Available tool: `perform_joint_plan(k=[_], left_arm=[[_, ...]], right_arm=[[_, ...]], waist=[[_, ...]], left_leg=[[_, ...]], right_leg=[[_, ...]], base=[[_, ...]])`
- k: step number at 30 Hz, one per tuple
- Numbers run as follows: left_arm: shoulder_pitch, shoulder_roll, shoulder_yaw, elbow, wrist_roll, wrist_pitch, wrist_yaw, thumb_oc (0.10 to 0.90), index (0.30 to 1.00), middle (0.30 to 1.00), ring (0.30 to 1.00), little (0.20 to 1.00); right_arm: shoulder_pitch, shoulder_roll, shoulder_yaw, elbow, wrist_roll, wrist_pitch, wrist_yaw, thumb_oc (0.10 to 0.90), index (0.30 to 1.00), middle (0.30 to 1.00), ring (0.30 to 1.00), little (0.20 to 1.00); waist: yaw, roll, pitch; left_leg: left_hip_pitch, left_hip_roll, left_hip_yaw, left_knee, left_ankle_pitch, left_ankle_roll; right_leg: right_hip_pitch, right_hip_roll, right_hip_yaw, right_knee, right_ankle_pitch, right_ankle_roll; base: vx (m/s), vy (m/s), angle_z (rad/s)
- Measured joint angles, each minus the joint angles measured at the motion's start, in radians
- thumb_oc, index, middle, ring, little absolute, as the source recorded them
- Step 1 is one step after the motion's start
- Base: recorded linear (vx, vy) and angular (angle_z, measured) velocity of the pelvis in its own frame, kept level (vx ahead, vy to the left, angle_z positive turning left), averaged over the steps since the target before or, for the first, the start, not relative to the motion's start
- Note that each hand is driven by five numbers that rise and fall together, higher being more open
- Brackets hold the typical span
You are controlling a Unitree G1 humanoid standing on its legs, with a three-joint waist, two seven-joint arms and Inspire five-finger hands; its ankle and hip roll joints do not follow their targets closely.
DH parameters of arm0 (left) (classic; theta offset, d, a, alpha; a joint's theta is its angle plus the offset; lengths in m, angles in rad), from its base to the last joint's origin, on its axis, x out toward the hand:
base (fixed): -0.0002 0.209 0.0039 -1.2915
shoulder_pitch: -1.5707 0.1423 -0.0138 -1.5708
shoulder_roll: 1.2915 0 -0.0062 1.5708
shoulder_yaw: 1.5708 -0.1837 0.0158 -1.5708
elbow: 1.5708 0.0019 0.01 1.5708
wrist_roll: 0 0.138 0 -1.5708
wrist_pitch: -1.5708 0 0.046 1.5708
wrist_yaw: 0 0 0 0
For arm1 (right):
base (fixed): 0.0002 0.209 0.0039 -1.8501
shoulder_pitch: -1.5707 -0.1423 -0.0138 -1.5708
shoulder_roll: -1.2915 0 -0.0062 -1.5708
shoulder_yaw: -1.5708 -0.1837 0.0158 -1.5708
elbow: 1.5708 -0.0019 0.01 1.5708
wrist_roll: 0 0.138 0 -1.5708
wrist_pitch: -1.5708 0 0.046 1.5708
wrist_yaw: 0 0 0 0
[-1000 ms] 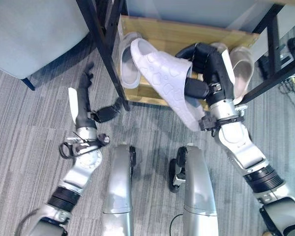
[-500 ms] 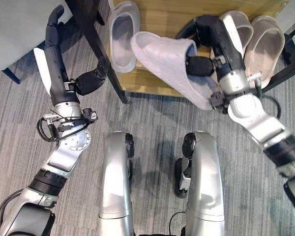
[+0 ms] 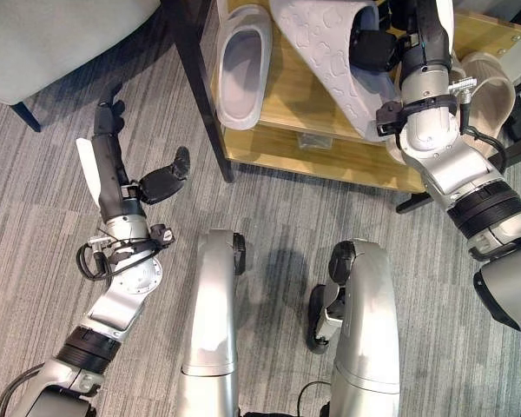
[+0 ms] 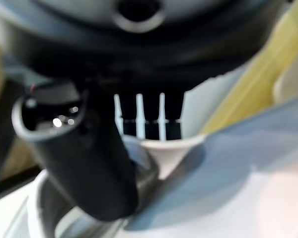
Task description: Arrange the slippers neatly on the shoe rack.
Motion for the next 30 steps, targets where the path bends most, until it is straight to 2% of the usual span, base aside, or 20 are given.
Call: perform_joint_plan(k=[5, 14, 15, 16, 17, 25, 30], left_arm=[[0.013, -0.002, -0.003, 0.0, 0.003, -0.029, -0.003, 0.8, 0.9, 0.9, 0.9, 0.9], [0.051, -0.018, -0.013, 0.001, -0.002, -0.046, -0.022, 0.8, 0.9, 0.9, 0.9, 0.9], [0.056, -0.018, -0.022, 0.002, -0.002, -0.047, -0.033, 0.8, 0.9, 0.9, 0.9, 0.9], [0.06, -0.019, -0.044, 0.002, -0.002, -0.047, -0.044, 0.8, 0.9, 0.9, 0.9, 0.9], [0.061, -0.019, -0.055, 0.009, -0.002, -0.047, -0.054, 0.8, 0.9, 0.9, 0.9, 0.9], [0.068, -0.022, -0.073, 0.025, -0.021, -0.047, -0.074, 0.8, 0.9, 0.9, 0.9, 0.9], [0.082, -0.022, -0.081, 0.041, -0.023, -0.047, -0.099, 0.8, 0.9, 0.9, 0.9, 0.9]], right_arm=[[-0.043, 0.017, 0.039, 0.146, 0.026, 0.001, -0.004, 0.4, 0.3, 0.3, 0.3, 0.3], [-0.064, 0.04, 0.041, 0.268, 0.091, 0.0, -0.013, 0.4, 0.3, 0.3, 0.3, 0.3], [-0.09, 0.046, 0.081, 0.314, 0.092, 0.002, -0.011, 0.4, 0.3, 0.3, 0.3, 0.3], [-0.107, 0.045, 0.098, 0.351, 0.092, 0.003, -0.011, 0.499, 0.448, 0.448, 0.448, 0.448], [-0.112, 0.046, 0.098, 0.36, 0.092, 0.003, -0.011, 0.8, 0.9, 0.9, 0.9, 0.9], [-0.112, 0.045, 0.104, 0.376, 0.101, 0.003, -0.004, 0.8, 0.9, 0.9, 0.9, 0.9], [-0.141, 0.048, 0.185, 0.436, 0.088, 0.022, 0.036, 0.8, 0.9, 0.9, 0.9, 0.9]], waist=[[0.018, 0.0, 0.0], [0.043, 0.0, 0.0], [0.043, 0.0, 0.0], [0.047, 0.0, 0.0], [0.048, 0.0, 0.0], [0.062, -0.001, 0.0], [0.063, -0.001, 0.001]], left_leg=[[0.0, 0.0, -0.001, 0.0, -0.001, 0.0], [-0.002, -0.003, -0.001, -0.001, -0.002, 0.003], [-0.003, -0.005, -0.001, -0.001, -0.002, 0.003], [-0.004, -0.006, -0.001, -0.001, -0.002, 0.003], [-0.005, -0.007, -0.001, 0.0, -0.003, 0.004], [-0.006, -0.009, -0.002, 0.0, -0.004, 0.007], [-0.007, -0.01, -0.002, 0.002, -0.004, 0.007]], right_leg=[[0.001, -0.001, 0.0, -0.001, -0.001, 0.0], [0.002, -0.003, 0.001, -0.002, -0.004, 0.005], [0.002, -0.004, 0.002, -0.001, -0.006, 0.007], [0.003, -0.005, 0.001, -0.001, -0.007, 0.007], [0.003, -0.007, 0.001, -0.001, -0.008, 0.007], [0.004, -0.009, 0.001, -0.002, -0.01, 0.008], [0.006, -0.011, 0.0, -0.002, -0.01, 0.009]], base=[[0.0, 0.0, 0.0], [0.0, 0.004, 0.0], [0.03, 0.018, 0.04], [0.02, 0.012, 0.05], [0.01, 0.007, 0.04], [0.0, 0.0, 0.0], [0.0, 0.007, 0.0]])
